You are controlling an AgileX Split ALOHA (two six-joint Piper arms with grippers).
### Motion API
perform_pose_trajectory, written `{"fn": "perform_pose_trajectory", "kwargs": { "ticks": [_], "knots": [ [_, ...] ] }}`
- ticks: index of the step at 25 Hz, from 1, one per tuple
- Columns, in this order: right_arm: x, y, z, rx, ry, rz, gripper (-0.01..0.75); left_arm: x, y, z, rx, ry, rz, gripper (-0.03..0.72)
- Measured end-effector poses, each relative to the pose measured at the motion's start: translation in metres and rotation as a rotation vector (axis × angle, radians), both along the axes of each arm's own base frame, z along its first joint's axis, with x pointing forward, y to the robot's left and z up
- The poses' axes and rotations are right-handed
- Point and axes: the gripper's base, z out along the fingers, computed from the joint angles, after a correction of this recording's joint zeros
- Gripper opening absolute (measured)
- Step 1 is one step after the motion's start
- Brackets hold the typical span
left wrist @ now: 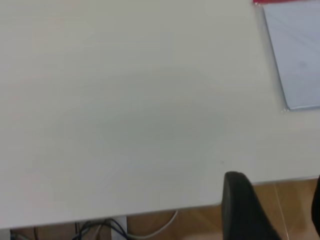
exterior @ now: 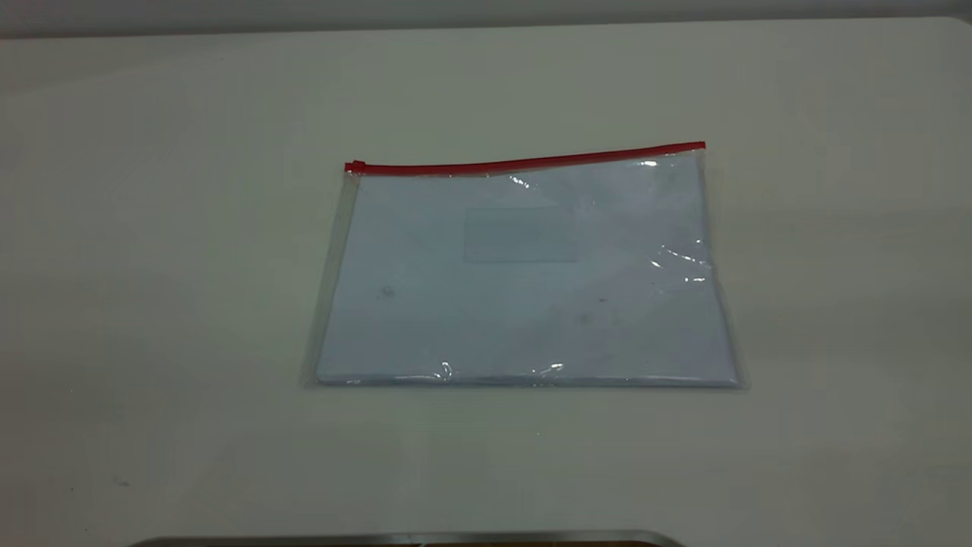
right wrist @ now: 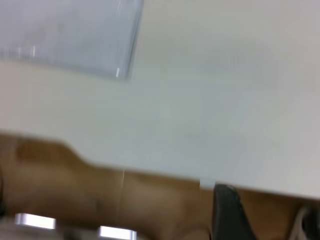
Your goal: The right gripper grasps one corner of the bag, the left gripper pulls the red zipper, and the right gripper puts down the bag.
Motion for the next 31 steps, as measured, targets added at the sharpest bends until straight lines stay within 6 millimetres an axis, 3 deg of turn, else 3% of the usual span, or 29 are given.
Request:
{"fn": "perform_pose_trajectory", "kwargs": {
  "ticks": [8,31],
  "knots": [
    [-0.054,-0.006,0.006,0.029,-0.346,-0.066,0.453,-0.006,0.000,-0.001,0.002,-0.040,-0.001,0.399],
    [-0.056,-0.006,0.005,0.032,-0.338,-0.069,0.453,-0.007,-0.001,-0.001,-0.001,-0.039,-0.004,0.399]
  ]
}}
